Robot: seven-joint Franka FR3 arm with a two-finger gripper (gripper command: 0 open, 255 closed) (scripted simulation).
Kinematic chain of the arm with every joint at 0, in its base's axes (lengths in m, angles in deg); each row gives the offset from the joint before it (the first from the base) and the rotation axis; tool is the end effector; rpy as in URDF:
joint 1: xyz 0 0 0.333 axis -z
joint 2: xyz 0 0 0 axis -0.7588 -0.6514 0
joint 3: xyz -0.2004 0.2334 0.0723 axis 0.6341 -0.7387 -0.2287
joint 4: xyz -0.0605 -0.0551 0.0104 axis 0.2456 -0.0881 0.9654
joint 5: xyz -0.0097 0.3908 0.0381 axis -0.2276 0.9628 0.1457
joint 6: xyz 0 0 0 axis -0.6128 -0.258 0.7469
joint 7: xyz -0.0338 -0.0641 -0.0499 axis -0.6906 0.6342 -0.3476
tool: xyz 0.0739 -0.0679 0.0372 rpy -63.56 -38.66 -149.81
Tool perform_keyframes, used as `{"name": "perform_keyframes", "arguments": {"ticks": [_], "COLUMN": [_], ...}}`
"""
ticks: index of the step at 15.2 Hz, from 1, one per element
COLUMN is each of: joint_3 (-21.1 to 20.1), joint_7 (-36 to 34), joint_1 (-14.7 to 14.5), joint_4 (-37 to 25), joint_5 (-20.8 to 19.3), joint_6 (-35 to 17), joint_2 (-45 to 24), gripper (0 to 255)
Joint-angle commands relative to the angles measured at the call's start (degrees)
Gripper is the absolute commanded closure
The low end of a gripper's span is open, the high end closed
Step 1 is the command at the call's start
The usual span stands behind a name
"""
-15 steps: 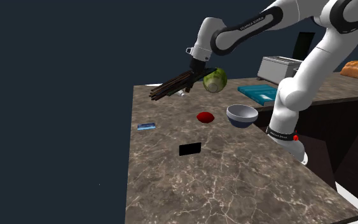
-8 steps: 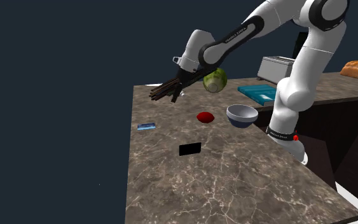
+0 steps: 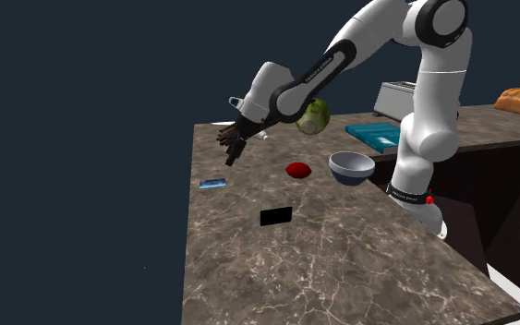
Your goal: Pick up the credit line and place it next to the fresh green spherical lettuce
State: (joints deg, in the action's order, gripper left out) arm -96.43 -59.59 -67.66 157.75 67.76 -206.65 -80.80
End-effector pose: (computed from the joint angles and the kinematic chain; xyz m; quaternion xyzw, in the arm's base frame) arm 0.4839 0.2878 0.3787 -0.9131 -0.3217 -0.2304 0.0988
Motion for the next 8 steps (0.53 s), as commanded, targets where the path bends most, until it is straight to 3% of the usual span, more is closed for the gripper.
{"name": "perform_keyframes", "arguments": {"ticks": [1, 8], "joint_3": [-0.79, -1.47], "joint_7": [1.58, 3.13], "joint_1": [-0.76, -3.16], "joint_4": [-2.73, -9.6], "joint_5": [-0.35, -3.0], "joint_6": [-2.74, -8.07], "joint_2": [-3.95, -13.53], "gripper": [0, 0]}}
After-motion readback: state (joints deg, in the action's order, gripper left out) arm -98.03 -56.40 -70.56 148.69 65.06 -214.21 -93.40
